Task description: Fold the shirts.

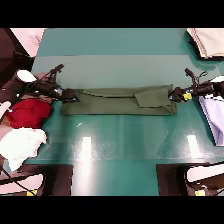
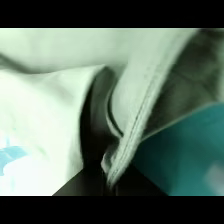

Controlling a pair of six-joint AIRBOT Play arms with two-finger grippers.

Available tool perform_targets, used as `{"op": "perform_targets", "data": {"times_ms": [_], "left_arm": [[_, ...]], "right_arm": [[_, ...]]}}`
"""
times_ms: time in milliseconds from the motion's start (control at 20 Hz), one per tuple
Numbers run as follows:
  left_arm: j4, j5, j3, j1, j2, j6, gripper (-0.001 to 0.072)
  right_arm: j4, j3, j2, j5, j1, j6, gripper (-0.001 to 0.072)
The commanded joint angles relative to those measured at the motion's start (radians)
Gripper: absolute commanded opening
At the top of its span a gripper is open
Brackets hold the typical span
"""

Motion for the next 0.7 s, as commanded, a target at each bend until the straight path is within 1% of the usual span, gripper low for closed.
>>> {"op": "perform_targets", "data": {"times_ms": [0,150,300,450,550,600,650], "left_arm": [[-0.001,0.078,0.081,-0.152,-0.024,-0.034,0.0022],[-0.010,0.134,0.230,-0.274,-0.126,-0.035,0.0022],[-0.073,0.167,0.380,-0.367,-0.294,-0.035,0.0022],[-0.162,0.190,0.505,-0.424,-0.463,-0.035,0.0022],[-0.196,0.202,0.573,-0.444,-0.555,-0.035,0.0022],[-0.209,0.207,0.597,-0.447,-0.590,-0.040,0.0022],[-0.210,0.215,0.617,-0.447,-0.618,-0.062,0.0022]], "right_arm": [[0.011,0.024,0.098,0.063,0.002,0.031,0.0014],[0.012,0.123,0.173,0.153,0.022,0.122,0.0013],[0.012,0.242,0.218,0.187,0.094,0.217,0.0013],[0.012,0.364,0.226,0.191,0.203,0.298,0.0013],[0.012,0.432,0.218,0.191,0.280,0.332,0.0013],[0.011,0.471,0.204,0.195,0.314,0.348,0.0013],[0.011,0.513,0.188,0.199,0.349,0.362,0.0012]]}}
